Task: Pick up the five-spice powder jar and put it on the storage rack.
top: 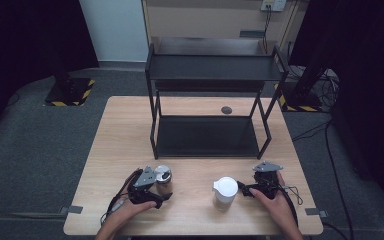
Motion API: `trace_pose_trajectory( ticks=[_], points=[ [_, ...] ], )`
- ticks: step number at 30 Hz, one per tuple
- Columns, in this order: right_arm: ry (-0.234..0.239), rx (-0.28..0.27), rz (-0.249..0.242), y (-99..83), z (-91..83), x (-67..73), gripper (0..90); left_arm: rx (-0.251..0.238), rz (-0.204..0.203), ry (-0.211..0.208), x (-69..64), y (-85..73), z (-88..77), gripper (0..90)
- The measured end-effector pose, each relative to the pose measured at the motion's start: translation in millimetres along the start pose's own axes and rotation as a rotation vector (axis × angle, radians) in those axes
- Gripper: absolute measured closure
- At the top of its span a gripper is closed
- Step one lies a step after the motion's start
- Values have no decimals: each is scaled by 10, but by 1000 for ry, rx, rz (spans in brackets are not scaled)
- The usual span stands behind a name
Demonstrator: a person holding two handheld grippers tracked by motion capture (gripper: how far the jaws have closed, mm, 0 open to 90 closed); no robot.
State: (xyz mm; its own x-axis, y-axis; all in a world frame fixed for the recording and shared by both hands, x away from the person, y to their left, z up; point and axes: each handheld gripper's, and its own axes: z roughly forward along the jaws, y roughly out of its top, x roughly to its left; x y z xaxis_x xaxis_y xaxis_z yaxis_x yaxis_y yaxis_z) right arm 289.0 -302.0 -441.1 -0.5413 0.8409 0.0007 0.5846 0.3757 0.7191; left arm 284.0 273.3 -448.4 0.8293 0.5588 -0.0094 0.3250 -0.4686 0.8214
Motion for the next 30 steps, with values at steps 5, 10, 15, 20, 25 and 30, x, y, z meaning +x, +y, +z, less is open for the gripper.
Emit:
trace_pose_trajectory(
  ticks=[5, 10, 15, 20, 25, 30],
  points=[
    [0, 0, 1, 0, 0, 1, 21, -18, -23, 7, 22, -38, 9, 169],
    [0, 0, 0, 0, -1, 0, 21, -34, -23, 10, 14, -65, 13, 252],
    [0, 0, 0, 0, -1, 0, 21, -36, -23, 11, 4, -66, 17, 290],
    [0, 0, 0, 0, -1, 0, 21, -34, 5, -1, 8, -42, 13, 291],
    [0, 0, 0, 0, -1, 0, 21, -27, 56, -41, 18, 61, 17, 291],
    [0, 0, 0, 0, -1, 1, 21, -26, 82, -78, 79, 197, 62, 291]
  ],
)
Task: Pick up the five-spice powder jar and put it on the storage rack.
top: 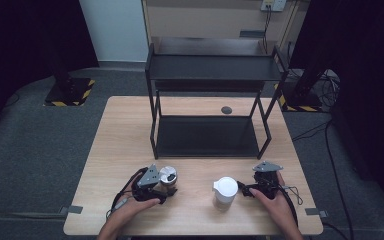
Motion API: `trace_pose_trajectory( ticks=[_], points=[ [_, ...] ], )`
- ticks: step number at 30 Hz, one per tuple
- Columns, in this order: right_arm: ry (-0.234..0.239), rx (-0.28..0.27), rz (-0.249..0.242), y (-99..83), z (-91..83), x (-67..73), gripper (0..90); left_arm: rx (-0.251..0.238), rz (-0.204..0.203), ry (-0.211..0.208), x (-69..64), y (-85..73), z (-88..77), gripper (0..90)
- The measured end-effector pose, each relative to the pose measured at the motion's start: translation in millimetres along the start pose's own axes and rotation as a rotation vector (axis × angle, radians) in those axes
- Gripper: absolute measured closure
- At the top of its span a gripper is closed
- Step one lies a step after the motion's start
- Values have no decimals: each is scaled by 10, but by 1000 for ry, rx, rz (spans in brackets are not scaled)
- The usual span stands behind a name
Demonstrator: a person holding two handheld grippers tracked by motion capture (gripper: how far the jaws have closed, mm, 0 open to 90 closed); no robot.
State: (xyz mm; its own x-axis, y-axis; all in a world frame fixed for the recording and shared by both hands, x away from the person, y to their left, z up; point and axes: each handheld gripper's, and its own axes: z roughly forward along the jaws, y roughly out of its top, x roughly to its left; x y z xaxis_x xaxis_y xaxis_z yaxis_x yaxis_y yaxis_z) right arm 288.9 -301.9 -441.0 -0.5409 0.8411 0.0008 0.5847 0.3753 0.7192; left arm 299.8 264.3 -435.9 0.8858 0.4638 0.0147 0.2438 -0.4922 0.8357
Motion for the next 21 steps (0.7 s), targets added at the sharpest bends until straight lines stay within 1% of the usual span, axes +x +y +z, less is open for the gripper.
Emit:
trace_pose_trajectory(
  ticks=[1, 2, 3, 4, 6, 7, 11, 16, 20, 21],
  points=[
    [0, 0, 0, 0, 0, 0, 21, 11, 10, 2, 20, 59, 19, 292],
    [0, 0, 0, 0, 0, 0, 21, 11, 10, 2, 20, 59, 19, 292],
    [0, 0, -1, 0, 0, -1, 21, 17, 16, 4, 39, 95, 33, 292],
    [0, 0, -1, 0, 0, -1, 21, 12, 15, 3, 49, 102, 41, 292],
    [0, 0, -1, 0, 0, -1, 21, 2, 29, -9, 93, 159, 60, 292],
    [0, 0, -1, 0, 0, -1, 21, 2, 29, -9, 93, 159, 60, 292],
    [0, 0, -1, 0, 0, -1, 21, 7, 55, -24, 124, 239, 80, 292],
    [1, 0, 0, 1, -1, -2, 21, 9, 62, -34, 150, 294, 87, 292],
    [1, 0, -1, 0, -1, -2, 21, 4, 58, -35, 170, 300, 84, 292],
    [0, 0, -1, 0, -1, -1, 21, 3, 56, -42, 193, 309, 79, 292]
  ],
)
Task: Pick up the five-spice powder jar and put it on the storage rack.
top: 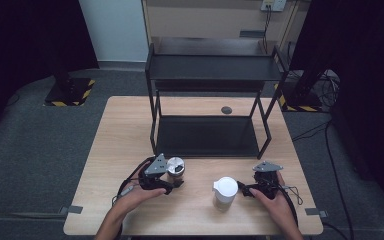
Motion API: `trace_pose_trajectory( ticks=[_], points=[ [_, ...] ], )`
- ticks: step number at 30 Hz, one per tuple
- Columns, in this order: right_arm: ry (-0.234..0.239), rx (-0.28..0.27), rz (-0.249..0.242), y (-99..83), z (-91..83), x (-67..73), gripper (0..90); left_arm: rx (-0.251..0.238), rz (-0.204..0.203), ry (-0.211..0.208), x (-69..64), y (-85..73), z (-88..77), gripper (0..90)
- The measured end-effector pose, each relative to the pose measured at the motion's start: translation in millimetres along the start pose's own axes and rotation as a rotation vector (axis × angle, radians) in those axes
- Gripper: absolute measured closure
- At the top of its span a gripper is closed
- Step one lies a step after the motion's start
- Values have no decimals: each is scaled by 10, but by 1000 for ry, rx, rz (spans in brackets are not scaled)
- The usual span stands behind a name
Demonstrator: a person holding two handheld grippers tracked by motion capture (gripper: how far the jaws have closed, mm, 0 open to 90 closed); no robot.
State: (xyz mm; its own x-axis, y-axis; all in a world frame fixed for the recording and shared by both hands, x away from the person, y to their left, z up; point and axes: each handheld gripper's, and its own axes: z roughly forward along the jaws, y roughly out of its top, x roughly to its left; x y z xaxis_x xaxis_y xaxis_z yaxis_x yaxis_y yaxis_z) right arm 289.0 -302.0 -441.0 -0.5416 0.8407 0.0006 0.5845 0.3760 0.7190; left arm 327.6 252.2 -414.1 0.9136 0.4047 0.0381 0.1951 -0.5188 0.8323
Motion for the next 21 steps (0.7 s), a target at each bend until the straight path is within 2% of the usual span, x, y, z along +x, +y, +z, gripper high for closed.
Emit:
trace_pose_trajectory(
  ticks=[13, 21],
  points=[
    [0, 0, 1, 0, 0, 1, 22, -3, 10, 0, 59, 113, -21, 292],
    [-1, -1, 0, -2, -1, 3, 23, -1, 40, -1, 119, 282, -47, 292]
  ],
)
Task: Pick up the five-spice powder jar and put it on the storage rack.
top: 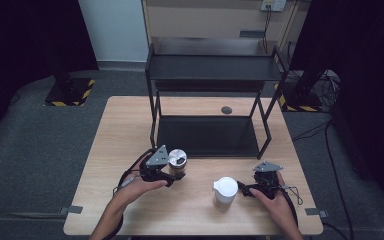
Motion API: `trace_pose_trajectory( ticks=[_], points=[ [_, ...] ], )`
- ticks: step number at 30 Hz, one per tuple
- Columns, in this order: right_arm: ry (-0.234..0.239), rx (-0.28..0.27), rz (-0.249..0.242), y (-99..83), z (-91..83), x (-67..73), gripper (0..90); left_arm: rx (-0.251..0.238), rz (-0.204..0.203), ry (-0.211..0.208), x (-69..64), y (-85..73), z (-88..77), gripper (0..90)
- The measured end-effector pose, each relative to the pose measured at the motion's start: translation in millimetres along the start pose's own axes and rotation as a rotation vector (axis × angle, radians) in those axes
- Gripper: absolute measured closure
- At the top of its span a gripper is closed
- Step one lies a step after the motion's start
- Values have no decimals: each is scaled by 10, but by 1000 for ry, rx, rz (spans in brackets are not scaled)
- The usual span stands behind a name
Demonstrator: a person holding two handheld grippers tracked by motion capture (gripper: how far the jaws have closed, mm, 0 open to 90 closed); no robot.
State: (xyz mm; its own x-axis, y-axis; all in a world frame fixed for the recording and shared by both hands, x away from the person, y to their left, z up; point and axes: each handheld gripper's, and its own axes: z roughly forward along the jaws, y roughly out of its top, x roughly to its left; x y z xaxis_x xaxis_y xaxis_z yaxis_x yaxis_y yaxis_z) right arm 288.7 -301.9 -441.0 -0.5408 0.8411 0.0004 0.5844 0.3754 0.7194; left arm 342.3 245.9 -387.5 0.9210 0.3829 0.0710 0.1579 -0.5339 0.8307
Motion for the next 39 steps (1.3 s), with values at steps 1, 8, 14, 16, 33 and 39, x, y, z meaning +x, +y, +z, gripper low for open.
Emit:
trace_pose_trajectory(
  ticks=[1, 8, 14, 16, 33, 39],
  points=[
    [0, 0, 0, 0, 0, 0, 23, 4, 11, 1, 16, 41, -3, 292],
    [0, 0, 0, -1, -1, 0, 24, 3, 27, 1, 124, 240, -25, 292],
    [0, 0, -1, -2, -1, 0, 24, -9, 16, 21, 210, 339, -42, 293],
    [0, 0, -1, -2, -2, 0, 24, -4, 21, 27, 244, 387, -48, 293],
    [0, 0, -1, -1, -2, 0, 24, -25, 34, 53, 453, 831, -181, 293],
    [0, 0, -1, -1, -2, 0, 24, -50, 26, 51, 546, 941, -277, 292]
  ],
)
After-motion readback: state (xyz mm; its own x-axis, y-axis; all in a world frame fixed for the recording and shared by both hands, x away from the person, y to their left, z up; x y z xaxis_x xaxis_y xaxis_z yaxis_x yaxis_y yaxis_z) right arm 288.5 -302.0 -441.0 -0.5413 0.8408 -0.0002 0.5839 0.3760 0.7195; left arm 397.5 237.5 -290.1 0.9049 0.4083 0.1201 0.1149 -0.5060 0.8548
